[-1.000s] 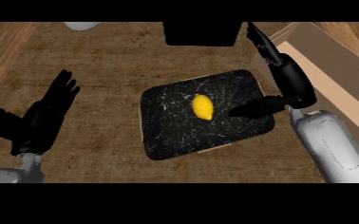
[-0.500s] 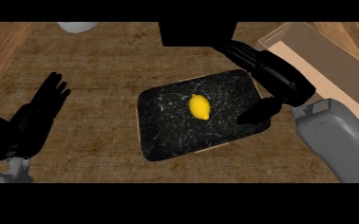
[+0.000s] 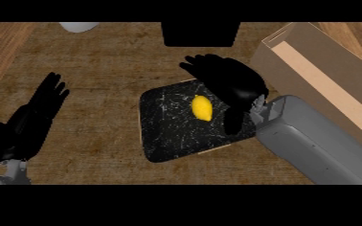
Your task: Pick the lemon from the tray and place it in the cardboard box
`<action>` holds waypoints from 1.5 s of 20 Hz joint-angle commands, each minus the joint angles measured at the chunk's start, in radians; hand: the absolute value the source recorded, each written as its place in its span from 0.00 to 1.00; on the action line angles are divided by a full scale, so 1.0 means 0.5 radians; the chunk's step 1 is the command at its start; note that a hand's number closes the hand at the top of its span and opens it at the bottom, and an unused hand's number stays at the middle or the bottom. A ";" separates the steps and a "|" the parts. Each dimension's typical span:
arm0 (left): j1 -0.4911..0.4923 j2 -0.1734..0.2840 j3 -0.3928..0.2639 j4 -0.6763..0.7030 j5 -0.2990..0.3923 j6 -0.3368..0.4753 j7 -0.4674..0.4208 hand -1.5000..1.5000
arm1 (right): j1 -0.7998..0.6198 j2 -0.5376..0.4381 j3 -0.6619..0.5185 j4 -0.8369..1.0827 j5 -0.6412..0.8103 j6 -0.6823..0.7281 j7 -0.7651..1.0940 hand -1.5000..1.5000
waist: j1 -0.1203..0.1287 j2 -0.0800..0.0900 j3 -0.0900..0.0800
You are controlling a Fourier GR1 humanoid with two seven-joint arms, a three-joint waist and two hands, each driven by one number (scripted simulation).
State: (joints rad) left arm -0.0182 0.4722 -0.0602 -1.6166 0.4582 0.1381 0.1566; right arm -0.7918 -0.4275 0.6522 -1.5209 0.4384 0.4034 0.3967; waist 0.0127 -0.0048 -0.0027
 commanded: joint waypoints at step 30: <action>0.106 -0.218 0.270 -0.030 -0.212 -0.272 0.038 0.50 | 0.162 0.550 -0.279 0.301 0.639 0.515 0.006 0.00 | -0.015 0.009 0.005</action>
State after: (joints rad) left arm 0.0015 0.3761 0.0552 -1.6400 0.3594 0.0388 0.2071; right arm -0.7401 -0.1418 0.5154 -1.3505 0.7067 0.6698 0.4599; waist 0.0069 -0.0001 0.0000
